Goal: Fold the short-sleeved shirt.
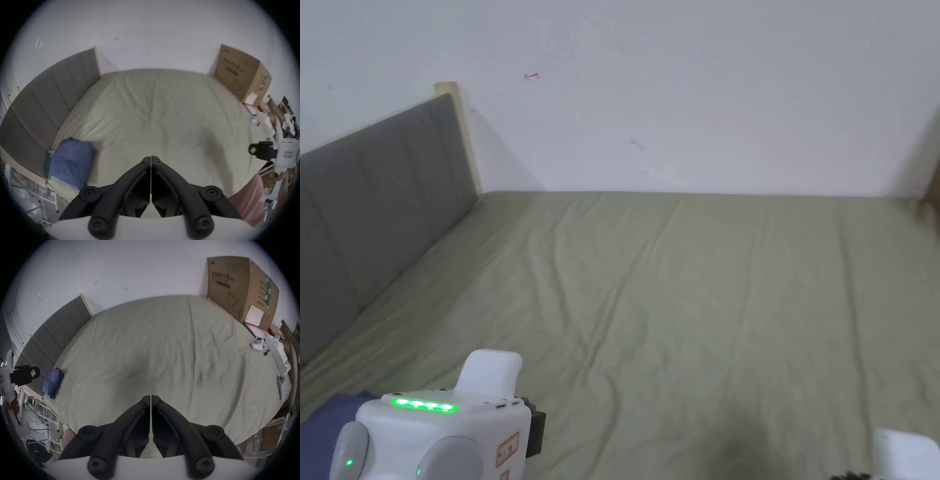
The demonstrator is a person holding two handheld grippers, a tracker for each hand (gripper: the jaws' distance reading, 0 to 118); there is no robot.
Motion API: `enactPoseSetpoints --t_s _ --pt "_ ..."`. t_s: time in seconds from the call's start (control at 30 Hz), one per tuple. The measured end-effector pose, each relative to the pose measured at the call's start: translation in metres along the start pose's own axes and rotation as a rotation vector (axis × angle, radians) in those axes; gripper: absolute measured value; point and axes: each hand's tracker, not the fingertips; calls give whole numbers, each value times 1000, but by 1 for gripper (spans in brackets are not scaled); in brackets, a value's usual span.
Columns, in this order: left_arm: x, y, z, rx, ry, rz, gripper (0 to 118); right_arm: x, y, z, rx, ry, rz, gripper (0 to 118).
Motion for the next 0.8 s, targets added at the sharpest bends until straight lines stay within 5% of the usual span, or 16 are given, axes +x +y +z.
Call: enactPoseSetpoints --t_s 0.27,0.8 --pt "81 11 42 221 1 -79 0 -8 29 73 258 -127 76 2" --pt "124 10 116 522 29 -40 0 -40 35 171 643 -252 159 2"
